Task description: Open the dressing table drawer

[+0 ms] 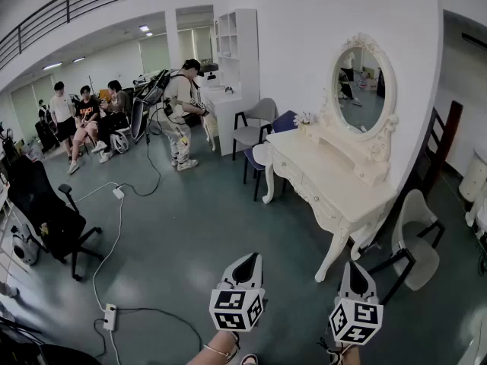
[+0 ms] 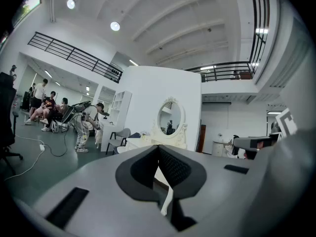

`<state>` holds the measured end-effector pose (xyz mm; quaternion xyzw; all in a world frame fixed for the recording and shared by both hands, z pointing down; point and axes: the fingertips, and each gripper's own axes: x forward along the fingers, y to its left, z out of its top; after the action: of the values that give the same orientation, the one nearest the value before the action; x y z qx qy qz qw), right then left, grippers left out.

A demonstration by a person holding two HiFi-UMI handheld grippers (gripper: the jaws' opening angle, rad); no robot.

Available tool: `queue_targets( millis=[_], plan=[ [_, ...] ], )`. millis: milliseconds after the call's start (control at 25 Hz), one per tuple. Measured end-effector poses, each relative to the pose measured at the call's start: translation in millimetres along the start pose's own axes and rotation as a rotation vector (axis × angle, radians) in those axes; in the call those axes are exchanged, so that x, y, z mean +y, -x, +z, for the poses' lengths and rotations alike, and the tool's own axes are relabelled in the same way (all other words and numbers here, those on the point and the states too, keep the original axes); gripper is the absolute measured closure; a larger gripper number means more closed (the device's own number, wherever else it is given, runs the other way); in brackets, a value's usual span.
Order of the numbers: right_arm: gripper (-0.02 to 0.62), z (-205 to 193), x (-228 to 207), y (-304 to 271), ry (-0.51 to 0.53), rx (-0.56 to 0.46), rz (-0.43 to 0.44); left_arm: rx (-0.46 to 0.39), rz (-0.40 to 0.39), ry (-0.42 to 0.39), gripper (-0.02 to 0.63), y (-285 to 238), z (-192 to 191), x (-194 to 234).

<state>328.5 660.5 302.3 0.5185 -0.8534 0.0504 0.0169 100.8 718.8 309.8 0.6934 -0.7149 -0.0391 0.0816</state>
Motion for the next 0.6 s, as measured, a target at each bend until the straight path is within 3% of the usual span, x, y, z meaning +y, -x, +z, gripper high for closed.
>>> queue_targets(
  millis=[320, 600],
  plan=[
    [0.591, 4.1, -6.2, -1.8, 0.008, 0.000, 0.000, -0.004, -0.025, -0.013, 0.589, -8.2, 3.5, -11.4],
    [0.588, -0.4, -4.2, -7.3, -0.060, 0.007, 0.012, 0.000, -0.025, -0.010, 0.589, -10.5, 5.2, -6.0]
  ],
)
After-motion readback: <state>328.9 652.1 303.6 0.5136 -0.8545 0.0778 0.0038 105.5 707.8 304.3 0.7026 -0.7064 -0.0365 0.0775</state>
